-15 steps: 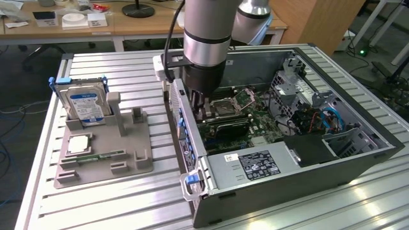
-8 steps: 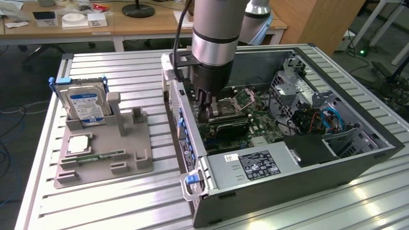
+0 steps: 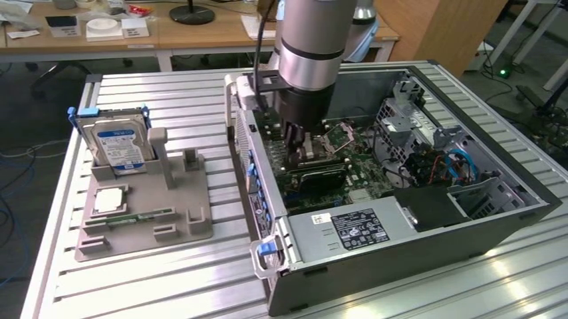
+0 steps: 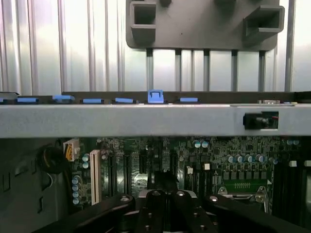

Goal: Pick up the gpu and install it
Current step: 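Press down on the gpu until it lock into place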

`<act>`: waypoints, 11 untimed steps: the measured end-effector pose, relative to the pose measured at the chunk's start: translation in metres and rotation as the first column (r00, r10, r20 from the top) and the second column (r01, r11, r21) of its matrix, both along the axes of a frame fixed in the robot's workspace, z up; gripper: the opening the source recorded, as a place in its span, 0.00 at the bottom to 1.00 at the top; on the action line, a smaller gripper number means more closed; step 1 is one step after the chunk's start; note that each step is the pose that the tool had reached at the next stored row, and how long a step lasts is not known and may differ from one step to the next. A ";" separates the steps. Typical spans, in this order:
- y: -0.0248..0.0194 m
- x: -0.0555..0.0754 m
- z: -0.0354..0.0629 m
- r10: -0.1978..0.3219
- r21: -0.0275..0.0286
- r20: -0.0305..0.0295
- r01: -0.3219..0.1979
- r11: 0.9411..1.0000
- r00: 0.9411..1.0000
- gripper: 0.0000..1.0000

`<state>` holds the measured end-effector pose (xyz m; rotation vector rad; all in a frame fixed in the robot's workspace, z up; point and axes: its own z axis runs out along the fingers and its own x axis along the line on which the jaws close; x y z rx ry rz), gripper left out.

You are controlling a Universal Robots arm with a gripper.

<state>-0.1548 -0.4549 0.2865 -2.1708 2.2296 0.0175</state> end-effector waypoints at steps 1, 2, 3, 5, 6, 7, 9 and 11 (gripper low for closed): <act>0.0000 0.003 0.0000 0.000 0.000 0.000 0.000 1.000 1.000 0.11; 0.0000 0.006 0.0000 0.000 0.000 0.000 0.000 1.000 1.000 0.11; 0.0000 0.008 0.0000 0.000 0.000 0.000 0.000 1.000 1.000 0.11; 0.0000 0.014 0.0001 0.000 0.000 0.000 0.000 1.000 1.000 0.11; 0.0000 0.016 0.0000 0.000 0.000 0.000 0.000 1.000 1.000 0.11; 0.0000 0.018 0.0001 0.000 0.000 0.000 0.000 1.000 1.000 0.11; 0.0000 0.019 -0.0001 0.000 0.000 0.000 0.000 1.000 1.000 0.11; 0.0000 0.020 0.0000 0.000 0.000 0.000 0.000 1.000 1.000 0.11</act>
